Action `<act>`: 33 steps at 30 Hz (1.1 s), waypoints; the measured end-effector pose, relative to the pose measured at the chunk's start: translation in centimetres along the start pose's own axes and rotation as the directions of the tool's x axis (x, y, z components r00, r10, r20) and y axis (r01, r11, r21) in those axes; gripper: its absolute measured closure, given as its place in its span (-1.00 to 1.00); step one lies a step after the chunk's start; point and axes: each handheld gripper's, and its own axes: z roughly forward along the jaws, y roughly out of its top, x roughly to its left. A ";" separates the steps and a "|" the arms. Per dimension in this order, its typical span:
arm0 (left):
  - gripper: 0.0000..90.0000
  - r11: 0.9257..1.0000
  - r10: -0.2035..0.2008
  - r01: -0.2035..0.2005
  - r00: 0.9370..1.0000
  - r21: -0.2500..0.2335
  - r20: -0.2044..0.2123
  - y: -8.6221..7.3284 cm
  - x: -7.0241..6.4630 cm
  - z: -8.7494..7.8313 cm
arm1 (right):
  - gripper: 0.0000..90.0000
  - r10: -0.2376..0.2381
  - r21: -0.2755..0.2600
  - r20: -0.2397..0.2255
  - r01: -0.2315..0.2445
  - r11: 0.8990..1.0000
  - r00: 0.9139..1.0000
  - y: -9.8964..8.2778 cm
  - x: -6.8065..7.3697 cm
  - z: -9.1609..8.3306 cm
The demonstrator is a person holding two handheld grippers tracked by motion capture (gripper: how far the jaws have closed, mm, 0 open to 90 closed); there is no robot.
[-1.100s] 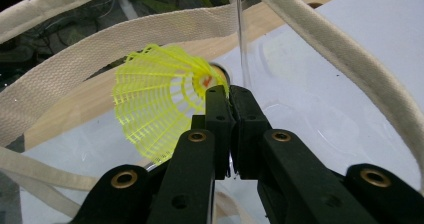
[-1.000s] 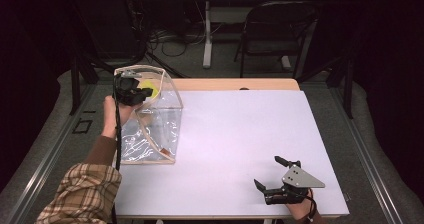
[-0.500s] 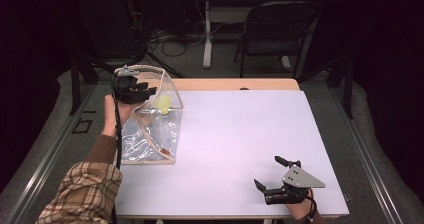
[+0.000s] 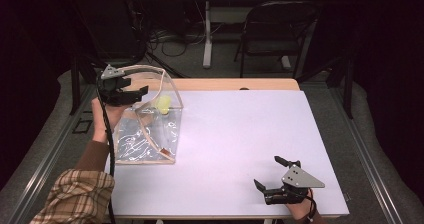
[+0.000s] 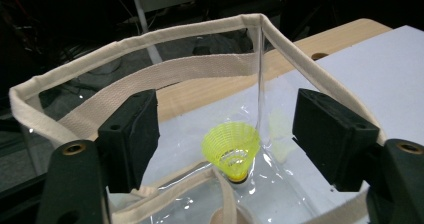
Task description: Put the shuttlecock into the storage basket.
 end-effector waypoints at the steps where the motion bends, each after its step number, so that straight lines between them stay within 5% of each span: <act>1: -0.47 1.000 0.001 -0.001 1.000 0.003 -0.001 0.0 0.0 -0.1 | -0.99 0.001 0.000 0.001 -0.001 1.000 1.000 0.0 0.0 0.0; 17: -0.74 0.999 0.041 -0.041 0.999 -0.033 -0.002 -0.8 -0.9 -2.9 | -0.99 0.002 0.003 0.002 -0.002 1.000 1.000 0.0 0.1 0.0; 33: -0.95 0.993 0.109 -0.108 0.994 -0.054 0.013 -2.4 -3.7 -5.6 | -0.99 -0.001 0.001 0.000 0.001 1.000 1.000 0.0 0.1 0.0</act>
